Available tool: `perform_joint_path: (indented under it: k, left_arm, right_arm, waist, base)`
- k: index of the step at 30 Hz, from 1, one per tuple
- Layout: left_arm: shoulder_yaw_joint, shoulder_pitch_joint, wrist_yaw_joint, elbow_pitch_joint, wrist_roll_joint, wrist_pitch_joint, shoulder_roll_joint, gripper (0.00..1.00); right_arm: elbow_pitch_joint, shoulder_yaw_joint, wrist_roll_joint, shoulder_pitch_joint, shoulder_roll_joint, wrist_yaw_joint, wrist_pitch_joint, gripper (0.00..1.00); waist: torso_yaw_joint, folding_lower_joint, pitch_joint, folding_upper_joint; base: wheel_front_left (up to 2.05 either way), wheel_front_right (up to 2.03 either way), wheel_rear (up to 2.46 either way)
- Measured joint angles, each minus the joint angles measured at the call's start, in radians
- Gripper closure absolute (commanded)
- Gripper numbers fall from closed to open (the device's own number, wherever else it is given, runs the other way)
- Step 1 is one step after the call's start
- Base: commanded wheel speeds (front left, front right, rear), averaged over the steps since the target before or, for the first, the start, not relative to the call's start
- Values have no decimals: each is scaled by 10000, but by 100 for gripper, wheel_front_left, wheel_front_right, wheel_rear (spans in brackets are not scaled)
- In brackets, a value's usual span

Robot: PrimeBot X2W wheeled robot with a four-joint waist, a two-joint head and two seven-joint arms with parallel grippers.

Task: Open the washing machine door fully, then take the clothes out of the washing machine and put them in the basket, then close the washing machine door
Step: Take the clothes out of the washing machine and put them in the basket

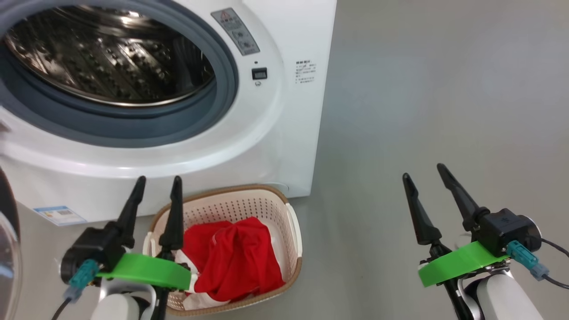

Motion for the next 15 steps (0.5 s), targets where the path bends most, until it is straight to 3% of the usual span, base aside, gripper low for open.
perform_joint_path:
  k: [6, 15]
  left_arm:
    - [198, 652, 0, -1120, 167, -35, 4, 0]
    - [263, 1708, 88, -1532, 230, -40, 10, 0]
  right_arm:
    - [-38, -378, -228, 193, 10, 2, -2, 0]
    - [-107, -640, -313, 1014, 29, 2, 0, 0]
  waist:
    - [43, 0, -520, 0]
    - [11, 0, -1366, 0]
  base:
    - [0, 0, 0]
    - [0, 0, 0]
